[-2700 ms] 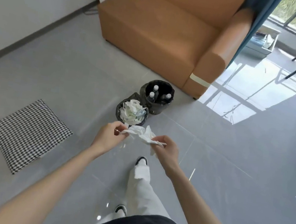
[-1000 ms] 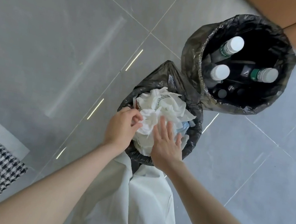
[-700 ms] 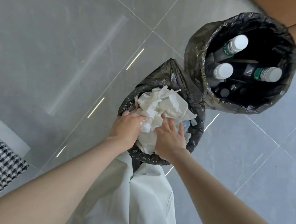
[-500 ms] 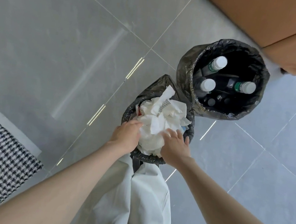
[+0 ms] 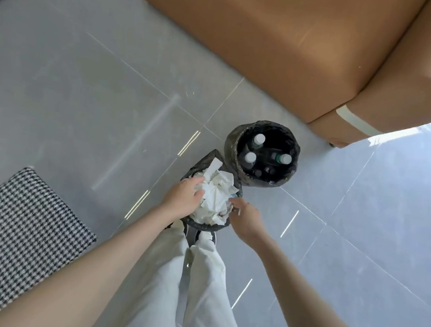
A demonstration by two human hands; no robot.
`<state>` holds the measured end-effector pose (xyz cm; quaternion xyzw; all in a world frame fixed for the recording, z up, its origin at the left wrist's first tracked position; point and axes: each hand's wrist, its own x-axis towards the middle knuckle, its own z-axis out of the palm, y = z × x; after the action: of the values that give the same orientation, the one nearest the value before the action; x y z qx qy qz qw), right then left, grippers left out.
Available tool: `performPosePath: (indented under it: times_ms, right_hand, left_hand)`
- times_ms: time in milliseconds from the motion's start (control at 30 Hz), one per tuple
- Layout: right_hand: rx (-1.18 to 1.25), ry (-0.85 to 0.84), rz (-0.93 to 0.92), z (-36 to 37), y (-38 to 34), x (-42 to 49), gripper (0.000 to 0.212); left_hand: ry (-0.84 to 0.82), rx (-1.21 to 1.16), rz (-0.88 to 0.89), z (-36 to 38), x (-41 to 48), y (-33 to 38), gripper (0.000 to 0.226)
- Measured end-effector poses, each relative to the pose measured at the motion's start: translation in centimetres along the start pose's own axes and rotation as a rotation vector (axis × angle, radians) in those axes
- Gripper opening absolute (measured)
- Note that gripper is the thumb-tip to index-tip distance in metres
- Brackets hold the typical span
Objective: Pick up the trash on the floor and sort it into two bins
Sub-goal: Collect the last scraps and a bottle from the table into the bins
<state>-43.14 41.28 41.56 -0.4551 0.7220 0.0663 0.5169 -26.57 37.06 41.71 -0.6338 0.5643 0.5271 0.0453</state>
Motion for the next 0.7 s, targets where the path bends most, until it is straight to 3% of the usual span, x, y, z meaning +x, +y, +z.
performPosePath:
  times_ms: [433,700]
  right_hand:
    - [0.418,0.327,-0.134,-6.5,-0.2,-20.3,0.038]
    - [0.586,0.561,-0.107,-2.9,0.1,-29.0,0.038]
  left_hand:
    - [0.129,-0.218,0.167,-5.1,-18.1,8.6,0.041]
    - [0.016,-0.131,0.354,-5.7,-24.0,9.4,0.037]
